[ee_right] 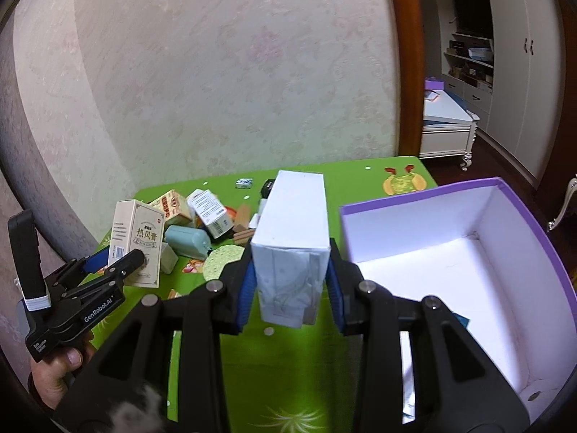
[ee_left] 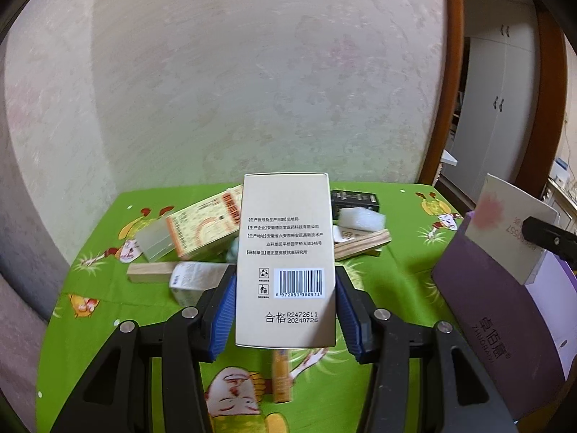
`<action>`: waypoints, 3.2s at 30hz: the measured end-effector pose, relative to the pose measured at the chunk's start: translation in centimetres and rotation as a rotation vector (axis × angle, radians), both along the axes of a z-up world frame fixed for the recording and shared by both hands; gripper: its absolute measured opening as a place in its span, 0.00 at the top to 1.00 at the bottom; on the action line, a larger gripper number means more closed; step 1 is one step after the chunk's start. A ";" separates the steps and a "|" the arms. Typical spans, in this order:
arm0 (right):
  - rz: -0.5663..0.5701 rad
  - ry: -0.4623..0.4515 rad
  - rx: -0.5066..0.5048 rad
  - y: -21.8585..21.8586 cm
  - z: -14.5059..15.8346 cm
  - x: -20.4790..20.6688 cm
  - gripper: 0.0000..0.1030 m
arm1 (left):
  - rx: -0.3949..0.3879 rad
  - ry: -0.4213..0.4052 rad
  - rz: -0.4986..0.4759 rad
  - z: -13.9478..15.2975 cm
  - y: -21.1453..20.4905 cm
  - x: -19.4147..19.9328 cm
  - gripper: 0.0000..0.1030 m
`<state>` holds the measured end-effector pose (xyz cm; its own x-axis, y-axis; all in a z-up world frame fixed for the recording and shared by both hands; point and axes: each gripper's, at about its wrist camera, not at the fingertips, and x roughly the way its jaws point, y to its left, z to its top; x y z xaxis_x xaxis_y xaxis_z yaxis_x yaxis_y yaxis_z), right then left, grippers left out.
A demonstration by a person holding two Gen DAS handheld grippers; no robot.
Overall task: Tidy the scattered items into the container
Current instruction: 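Carry both boxes over the purple box and open both grippers to drop them, then grasp the small orange-gold tube box with the left gripper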
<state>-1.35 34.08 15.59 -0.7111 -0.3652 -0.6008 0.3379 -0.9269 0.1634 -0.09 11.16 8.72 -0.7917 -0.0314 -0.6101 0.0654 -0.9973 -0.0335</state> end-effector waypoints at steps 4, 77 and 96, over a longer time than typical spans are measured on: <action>-0.023 -0.001 -0.010 1.7 0.1 0.0 0.63 | -0.022 0.002 -0.031 0.3 1.8 -0.5 0.51; -0.052 -0.030 0.002 3.8 -0.9 0.6 0.30 | 0.150 -0.088 -0.089 -3.7 1.5 1.3 0.37; 0.092 -0.154 0.080 -6.9 -7.6 -1.2 0.23 | 0.217 -0.209 -0.048 -8.7 -2.7 2.0 0.57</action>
<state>-2.54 27.21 7.96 -0.5741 -0.3712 -0.7298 0.3988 -0.9052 0.1467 1.88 8.48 0.00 -0.6457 0.1516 -0.7484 0.0468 -0.9704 -0.2369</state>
